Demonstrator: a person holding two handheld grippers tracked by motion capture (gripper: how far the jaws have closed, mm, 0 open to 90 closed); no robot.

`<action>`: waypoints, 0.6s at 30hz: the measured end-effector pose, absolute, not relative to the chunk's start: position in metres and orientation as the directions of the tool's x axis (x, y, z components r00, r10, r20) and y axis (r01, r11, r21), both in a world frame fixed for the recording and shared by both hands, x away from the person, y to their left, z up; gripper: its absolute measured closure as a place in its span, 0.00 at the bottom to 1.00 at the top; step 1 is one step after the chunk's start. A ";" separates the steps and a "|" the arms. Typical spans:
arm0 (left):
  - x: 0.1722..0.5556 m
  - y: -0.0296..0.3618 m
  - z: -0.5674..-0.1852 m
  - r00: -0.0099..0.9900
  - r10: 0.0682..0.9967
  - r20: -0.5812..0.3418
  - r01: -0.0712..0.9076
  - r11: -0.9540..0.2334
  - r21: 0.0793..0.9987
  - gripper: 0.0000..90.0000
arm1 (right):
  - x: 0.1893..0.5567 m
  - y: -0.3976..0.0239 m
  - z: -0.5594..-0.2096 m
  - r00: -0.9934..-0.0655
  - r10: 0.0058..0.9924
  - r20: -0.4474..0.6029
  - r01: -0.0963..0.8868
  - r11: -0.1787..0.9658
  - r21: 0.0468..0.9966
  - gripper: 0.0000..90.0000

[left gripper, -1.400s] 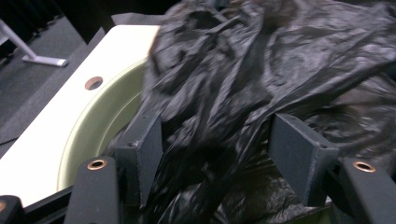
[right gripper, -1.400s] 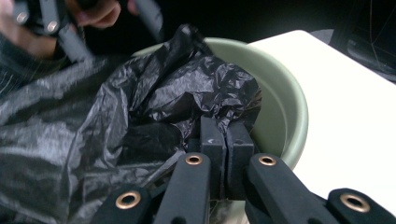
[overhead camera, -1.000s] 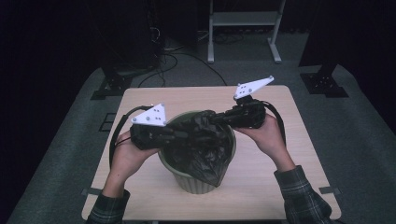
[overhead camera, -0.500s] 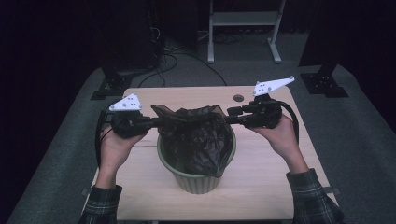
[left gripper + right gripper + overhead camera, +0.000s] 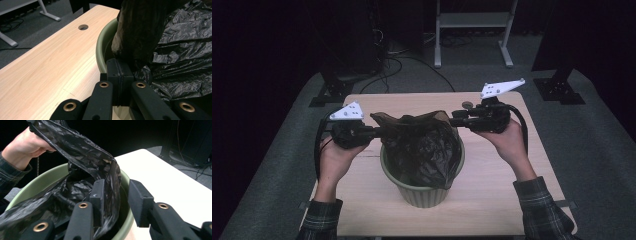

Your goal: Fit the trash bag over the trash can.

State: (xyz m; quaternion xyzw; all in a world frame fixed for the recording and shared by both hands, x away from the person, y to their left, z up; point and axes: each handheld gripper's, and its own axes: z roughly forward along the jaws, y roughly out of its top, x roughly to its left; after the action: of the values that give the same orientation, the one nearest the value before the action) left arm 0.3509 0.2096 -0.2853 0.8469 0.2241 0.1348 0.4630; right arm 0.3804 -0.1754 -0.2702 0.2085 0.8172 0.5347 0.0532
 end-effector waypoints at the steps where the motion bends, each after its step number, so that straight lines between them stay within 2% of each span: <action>1: 0.351 0.210 -0.286 0.863 0.504 0.022 0.255 -0.473 0.843 1.00 | 0.382 -0.173 -0.272 -0.907 0.397 0.139 0.288 0.346 0.893 0.78; 5: 0.354 0.211 -0.287 0.854 0.520 0.031 0.259 -0.475 0.841 0.99 | 0.386 -0.166 -0.278 -0.907 0.396 0.141 0.299 0.372 0.879 1.00; 18: 0.372 0.218 -0.305 0.826 0.564 0.001 0.321 -0.471 0.822 0.99 | 0.384 -0.193 -0.289 -0.879 0.452 0.153 0.336 0.357 0.872 1.00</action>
State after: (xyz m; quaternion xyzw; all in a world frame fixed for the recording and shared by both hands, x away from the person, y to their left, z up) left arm 0.3716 0.2183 -0.3049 0.8466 0.2612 0.1373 0.4428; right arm 0.3837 -0.1932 -0.2887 0.2397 0.8217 0.5140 0.0565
